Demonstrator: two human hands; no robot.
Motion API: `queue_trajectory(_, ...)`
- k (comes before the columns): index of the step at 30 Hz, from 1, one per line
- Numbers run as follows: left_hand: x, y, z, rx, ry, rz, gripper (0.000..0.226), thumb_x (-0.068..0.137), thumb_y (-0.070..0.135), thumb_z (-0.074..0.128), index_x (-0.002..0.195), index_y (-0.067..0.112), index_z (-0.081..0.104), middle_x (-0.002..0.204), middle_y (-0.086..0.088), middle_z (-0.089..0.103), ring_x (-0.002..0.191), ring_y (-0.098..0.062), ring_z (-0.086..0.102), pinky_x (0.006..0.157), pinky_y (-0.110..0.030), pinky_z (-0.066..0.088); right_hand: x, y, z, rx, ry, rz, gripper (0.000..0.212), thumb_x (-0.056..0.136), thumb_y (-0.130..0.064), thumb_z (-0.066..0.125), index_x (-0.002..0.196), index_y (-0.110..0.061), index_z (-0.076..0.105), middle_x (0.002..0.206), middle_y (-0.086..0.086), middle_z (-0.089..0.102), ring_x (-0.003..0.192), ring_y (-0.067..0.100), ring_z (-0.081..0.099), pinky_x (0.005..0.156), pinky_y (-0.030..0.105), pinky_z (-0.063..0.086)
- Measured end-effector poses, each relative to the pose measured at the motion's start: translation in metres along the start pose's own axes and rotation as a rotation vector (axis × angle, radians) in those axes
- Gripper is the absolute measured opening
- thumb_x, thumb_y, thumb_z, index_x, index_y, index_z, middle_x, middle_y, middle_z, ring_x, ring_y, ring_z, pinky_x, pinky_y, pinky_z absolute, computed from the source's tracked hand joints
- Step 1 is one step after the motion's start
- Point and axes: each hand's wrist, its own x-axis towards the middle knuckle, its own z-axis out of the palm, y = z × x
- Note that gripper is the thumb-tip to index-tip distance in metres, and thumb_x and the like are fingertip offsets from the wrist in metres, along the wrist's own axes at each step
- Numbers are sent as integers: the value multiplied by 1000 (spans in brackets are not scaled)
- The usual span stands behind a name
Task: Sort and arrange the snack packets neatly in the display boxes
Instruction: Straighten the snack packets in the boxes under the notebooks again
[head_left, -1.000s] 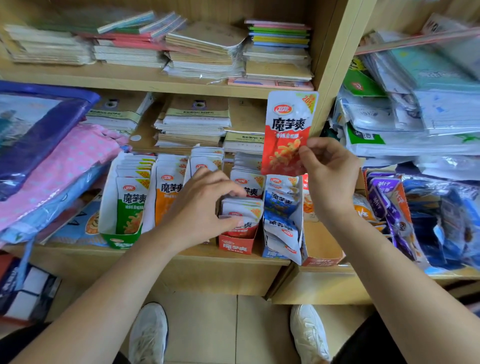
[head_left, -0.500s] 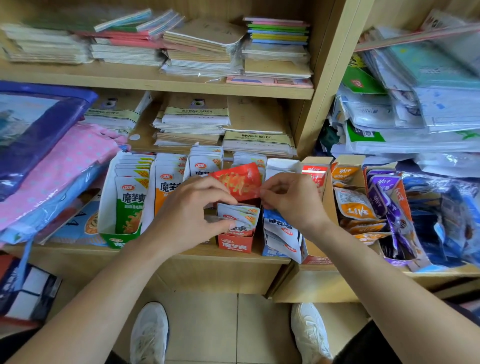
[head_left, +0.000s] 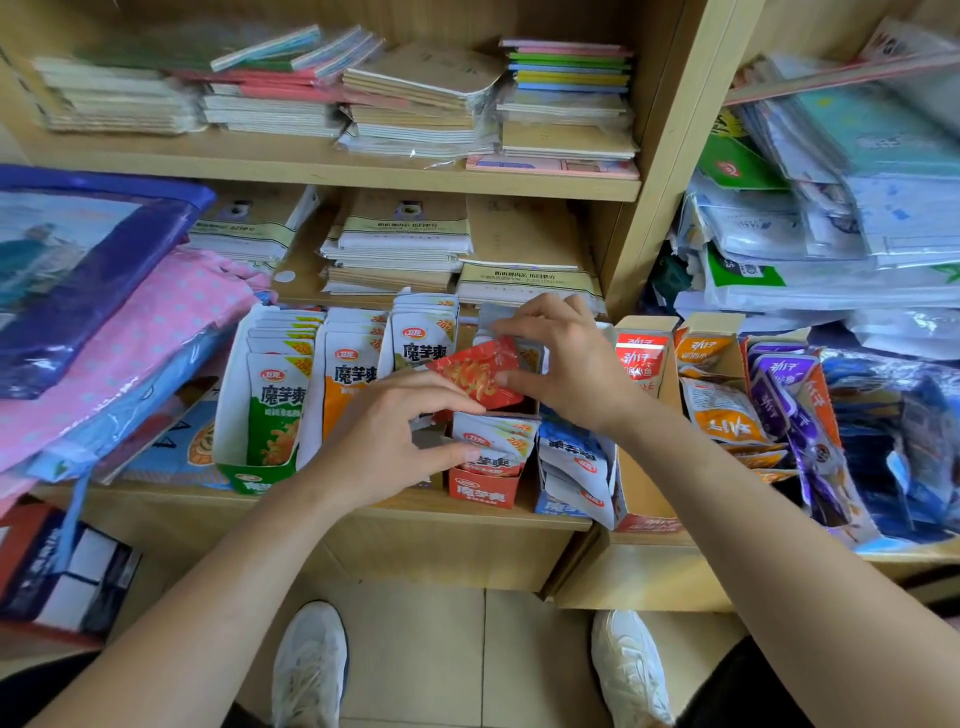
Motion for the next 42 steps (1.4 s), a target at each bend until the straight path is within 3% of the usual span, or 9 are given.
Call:
queue_trajectory(10,-7,2,0,17,-31,-30,38,80,33,84,117,31,75,110,24,67,108,-3,63,90,-34,56,20,-13,11,-262,-81,-102,59,70,-31,86,124,-31,65,112,1,52,104,27,40,85,41,37)
queue_trajectory(16,-10,1,-1,13,-17,-33,38,80,40,81,117,37,73,113,28,65,112,3,61,96,-30,53,26,-4,17,-93,80,-142,19,70,-20,87,82,-24,73,91,-4,62,88,23,46,76,44,45)
queue_trajectory(22,-13,3,-7,-2,-17,12,50,79,56,69,126,39,66,124,26,63,123,-2,55,100,-28,46,27,1,16,53,25,-100,9,81,-10,79,80,-18,73,83,-6,71,85,18,53,74,40,49)
queue_trajectory(25,-10,2,-15,-87,177,-24,51,84,51,57,129,27,67,125,18,63,121,-10,56,98,-35,44,26,2,15,74,29,-84,8,83,-9,77,83,-17,75,85,-7,73,88,18,54,75,37,49)
queue_trajectory(29,9,-11,-26,110,344,-320,63,86,39,75,143,29,51,131,13,56,126,-15,49,99,-39,44,23,4,15,106,52,-59,4,86,-13,75,88,-17,76,89,-7,74,91,17,57,78,36,50)
queue_trajectory(33,18,-24,-26,-64,205,-460,46,80,29,84,122,21,65,105,4,73,94,-16,70,75,-33,55,19,3,9,179,56,-8,6,89,-17,74,94,-16,78,93,-5,74,92,14,61,79,28,50)
queue_trajectory(35,21,-25,-26,-248,282,-458,28,80,17,84,104,20,69,94,3,77,89,-16,73,79,-43,60,17,1,3,235,35,28,8,91,-16,73,97,-15,78,95,-6,73,88,6,60,76,14,47)
queue_trajectory(38,28,-14,-30,-427,454,-360,19,87,11,77,94,26,68,92,8,78,90,-11,73,82,-39,60,12,-1,-4,283,17,51,11,91,-12,71,99,-13,78,90,-14,67,81,-8,61,70,3,45)
queue_trajectory(42,32,3,-32,-324,406,-113,24,90,9,73,94,31,66,92,16,75,95,-5,72,75,-22,58,5,8,-10,208,29,36,14,86,-9,76,99,-13,78,90,-15,65,82,-20,55,68,0,39)
